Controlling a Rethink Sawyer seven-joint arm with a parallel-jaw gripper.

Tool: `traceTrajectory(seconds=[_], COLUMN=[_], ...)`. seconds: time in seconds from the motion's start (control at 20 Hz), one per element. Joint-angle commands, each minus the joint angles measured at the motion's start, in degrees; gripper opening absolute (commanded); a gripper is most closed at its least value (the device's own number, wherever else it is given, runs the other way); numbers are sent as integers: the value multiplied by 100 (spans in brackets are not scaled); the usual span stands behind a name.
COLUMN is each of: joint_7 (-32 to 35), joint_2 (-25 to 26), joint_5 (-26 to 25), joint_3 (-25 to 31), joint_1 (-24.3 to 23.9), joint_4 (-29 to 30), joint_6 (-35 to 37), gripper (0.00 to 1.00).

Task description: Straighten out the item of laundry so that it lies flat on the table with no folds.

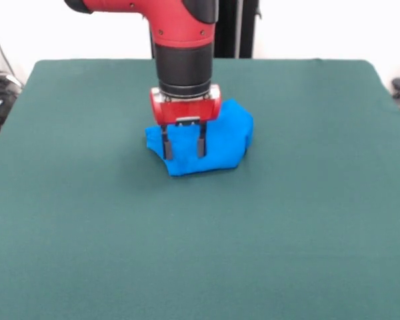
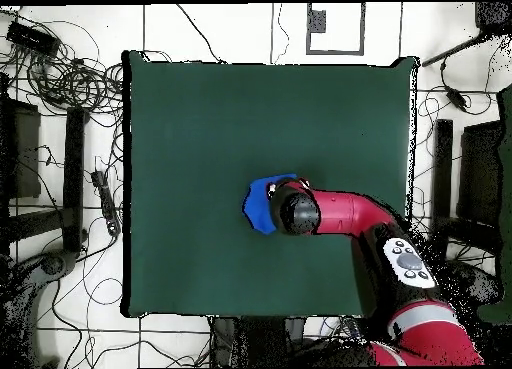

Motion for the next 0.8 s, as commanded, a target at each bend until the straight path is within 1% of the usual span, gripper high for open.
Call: traceTrajectory(seconds=[0.05, 0.25, 0.4, 0.5, 0.7, 0.8], joint_7=[516, 501, 572, 597, 606, 691], joint_2=[6, 53, -56, -94, -8, 45], joint_5=[-100, -148, -236, -226, -194, -207], joint_3=[235, 206, 118, 124, 145, 64], joint_1=[343, 360, 433, 432, 419, 517], joint_4=[519, 488, 565, 621, 593, 526], joint_6=[179, 77, -145, -173, -162, -277], gripper=[100, 100, 100, 100, 100, 100])
